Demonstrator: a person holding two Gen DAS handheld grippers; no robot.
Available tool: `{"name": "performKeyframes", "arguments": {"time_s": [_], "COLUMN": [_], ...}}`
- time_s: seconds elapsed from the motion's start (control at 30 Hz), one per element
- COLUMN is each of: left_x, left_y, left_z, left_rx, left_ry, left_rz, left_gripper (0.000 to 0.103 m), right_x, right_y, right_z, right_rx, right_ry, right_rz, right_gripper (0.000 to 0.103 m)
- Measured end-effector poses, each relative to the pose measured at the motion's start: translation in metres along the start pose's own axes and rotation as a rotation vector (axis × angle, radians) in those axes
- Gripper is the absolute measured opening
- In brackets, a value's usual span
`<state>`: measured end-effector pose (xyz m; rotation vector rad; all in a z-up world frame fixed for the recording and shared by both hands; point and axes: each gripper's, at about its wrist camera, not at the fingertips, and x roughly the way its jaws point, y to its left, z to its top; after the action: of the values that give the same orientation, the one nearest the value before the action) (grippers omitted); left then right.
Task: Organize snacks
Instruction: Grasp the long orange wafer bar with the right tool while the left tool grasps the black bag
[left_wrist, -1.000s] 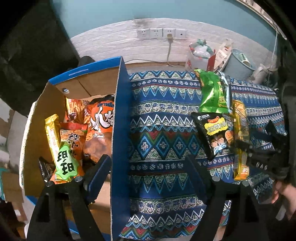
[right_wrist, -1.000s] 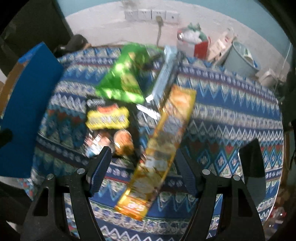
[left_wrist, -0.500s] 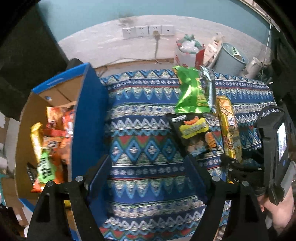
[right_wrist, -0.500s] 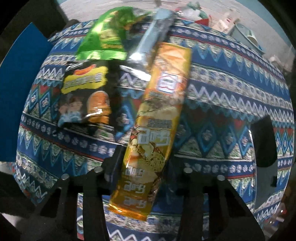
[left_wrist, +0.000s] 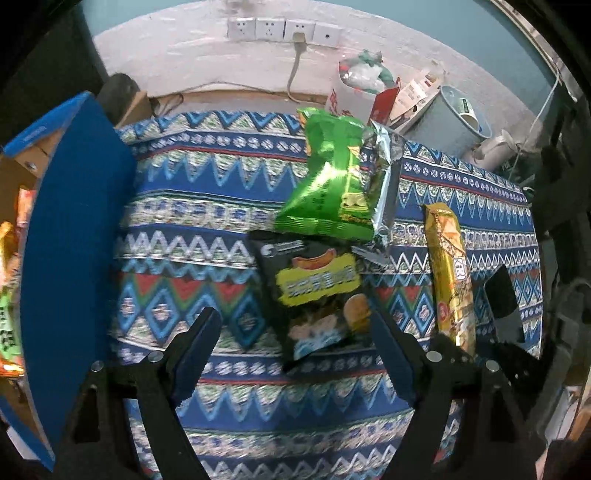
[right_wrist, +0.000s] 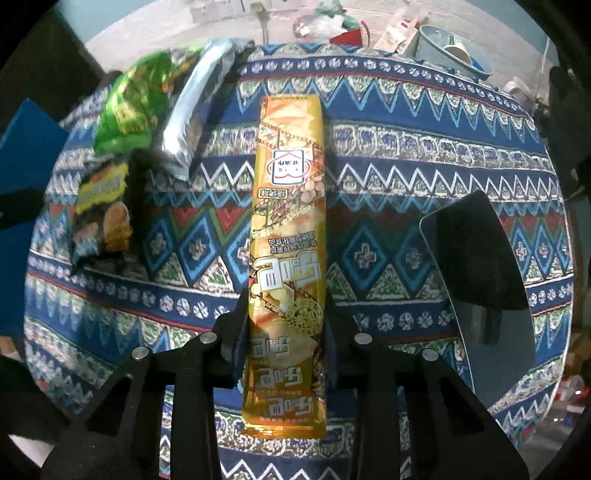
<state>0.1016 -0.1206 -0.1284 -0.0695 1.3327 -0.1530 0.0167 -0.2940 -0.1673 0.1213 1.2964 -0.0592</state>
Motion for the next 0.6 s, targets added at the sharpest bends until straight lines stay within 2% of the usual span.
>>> {"name": "performKeyframes", "arguments": {"time_s": [0.1,0.23,0.4,0.6], "left_x": [0.016,0.029,0.046,0.070], "left_y": [-0.008,-0.013,-0.019,-0.021], "left_z": [0.006,0.009,0.015,0.019], "left_rx": [-0.016,-0.067,-0.069,-0.068], "left_ry": [0.031,0.051,0.077,0.114], "left_rz": [-0.012,-0.012,0.010,0.035], "left_gripper": [0.084,0.084,0.087,0.087], "right_x": [-0.005,-0.010,-0.011,0.010], "right_y": [-0.007,-0.013,-0.016,-0.008], "right_z": [0.004,0.018,0.041,0.055], "right_rx": [0.002,-0.016,-0.019,0.003], "right_ry": [-0.010,-0.033,-0.031,-0.029], "right_rz": [0.026,0.031,0.048,0.044], "right_gripper": [0.039,0.052,0.052,0.052]}}
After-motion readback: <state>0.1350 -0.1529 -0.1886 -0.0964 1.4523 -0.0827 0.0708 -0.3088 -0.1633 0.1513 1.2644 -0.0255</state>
